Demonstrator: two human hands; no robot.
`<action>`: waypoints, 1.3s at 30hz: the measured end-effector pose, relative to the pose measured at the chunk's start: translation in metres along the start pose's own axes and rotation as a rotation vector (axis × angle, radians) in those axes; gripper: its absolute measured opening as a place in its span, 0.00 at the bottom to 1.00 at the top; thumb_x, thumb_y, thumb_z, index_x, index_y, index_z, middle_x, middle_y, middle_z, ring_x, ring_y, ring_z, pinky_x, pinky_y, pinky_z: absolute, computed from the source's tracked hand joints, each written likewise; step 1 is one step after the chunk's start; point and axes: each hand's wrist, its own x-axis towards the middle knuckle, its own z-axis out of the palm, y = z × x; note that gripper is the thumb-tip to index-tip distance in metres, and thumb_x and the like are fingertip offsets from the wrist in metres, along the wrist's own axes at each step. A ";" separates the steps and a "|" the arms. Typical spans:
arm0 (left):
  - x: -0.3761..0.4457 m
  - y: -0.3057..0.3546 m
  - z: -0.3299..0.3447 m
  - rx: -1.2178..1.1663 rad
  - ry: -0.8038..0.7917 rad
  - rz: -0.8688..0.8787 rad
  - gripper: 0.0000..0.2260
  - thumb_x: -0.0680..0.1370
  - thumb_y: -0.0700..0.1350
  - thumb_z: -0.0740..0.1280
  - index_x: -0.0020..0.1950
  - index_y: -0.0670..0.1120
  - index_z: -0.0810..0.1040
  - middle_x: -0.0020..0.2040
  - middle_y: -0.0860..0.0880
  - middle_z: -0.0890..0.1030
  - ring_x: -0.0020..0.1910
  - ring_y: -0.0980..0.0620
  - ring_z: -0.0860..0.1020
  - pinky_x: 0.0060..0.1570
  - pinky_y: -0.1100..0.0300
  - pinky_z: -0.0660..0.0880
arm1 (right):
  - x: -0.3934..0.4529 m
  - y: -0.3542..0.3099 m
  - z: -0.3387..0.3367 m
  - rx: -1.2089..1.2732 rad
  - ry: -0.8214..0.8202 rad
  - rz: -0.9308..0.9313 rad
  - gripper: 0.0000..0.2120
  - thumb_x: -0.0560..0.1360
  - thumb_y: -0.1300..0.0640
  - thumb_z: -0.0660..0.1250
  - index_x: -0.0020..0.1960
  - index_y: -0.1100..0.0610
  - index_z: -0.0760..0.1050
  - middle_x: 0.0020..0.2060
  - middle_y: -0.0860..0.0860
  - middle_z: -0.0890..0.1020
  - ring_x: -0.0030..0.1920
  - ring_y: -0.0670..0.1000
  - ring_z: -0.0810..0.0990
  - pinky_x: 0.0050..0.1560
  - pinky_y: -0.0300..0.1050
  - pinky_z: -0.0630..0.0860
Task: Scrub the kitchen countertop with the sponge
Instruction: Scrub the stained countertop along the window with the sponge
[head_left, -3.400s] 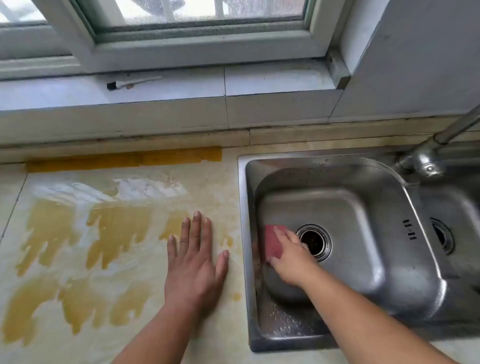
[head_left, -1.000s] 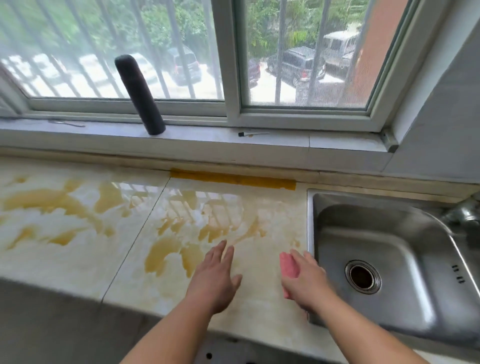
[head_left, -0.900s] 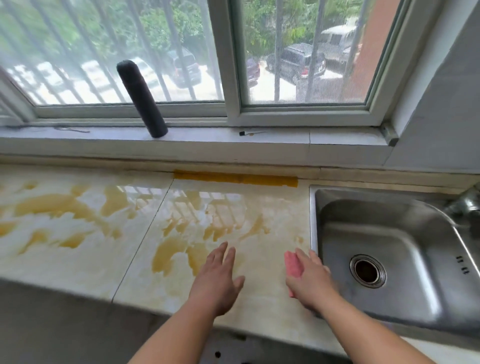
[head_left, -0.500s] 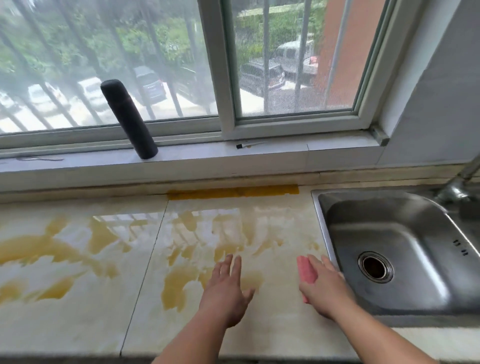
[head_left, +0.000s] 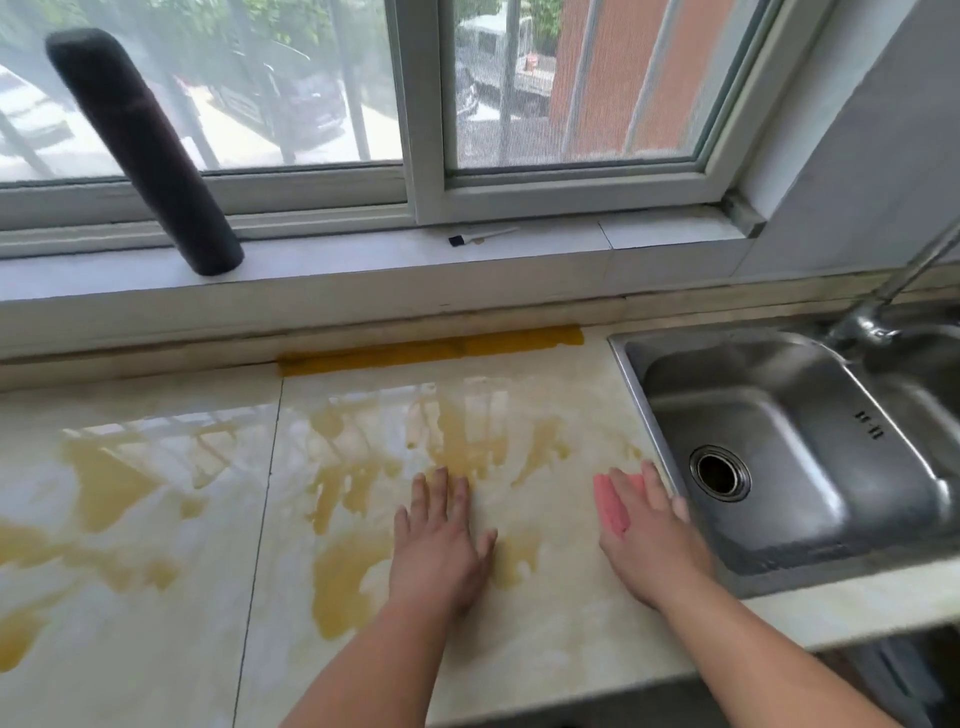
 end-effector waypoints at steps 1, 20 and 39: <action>0.002 0.001 0.002 0.007 0.011 -0.005 0.35 0.84 0.67 0.46 0.85 0.53 0.36 0.83 0.49 0.30 0.82 0.44 0.31 0.82 0.42 0.41 | 0.006 -0.003 -0.001 -0.021 0.009 -0.025 0.31 0.78 0.41 0.51 0.79 0.34 0.43 0.82 0.43 0.41 0.78 0.58 0.55 0.73 0.54 0.64; 0.009 0.017 0.029 0.054 0.088 -0.123 0.36 0.79 0.71 0.35 0.80 0.55 0.26 0.78 0.53 0.20 0.77 0.50 0.21 0.80 0.40 0.34 | 0.035 0.025 0.034 -0.083 0.119 -0.420 0.31 0.81 0.45 0.39 0.83 0.45 0.38 0.81 0.43 0.32 0.78 0.45 0.27 0.78 0.47 0.35; 0.010 0.015 0.038 0.090 0.166 -0.120 0.37 0.78 0.71 0.30 0.82 0.54 0.29 0.81 0.52 0.25 0.80 0.49 0.25 0.81 0.39 0.38 | 0.125 -0.015 0.005 0.056 0.109 -0.308 0.29 0.85 0.50 0.44 0.84 0.49 0.40 0.83 0.46 0.39 0.81 0.46 0.33 0.81 0.48 0.38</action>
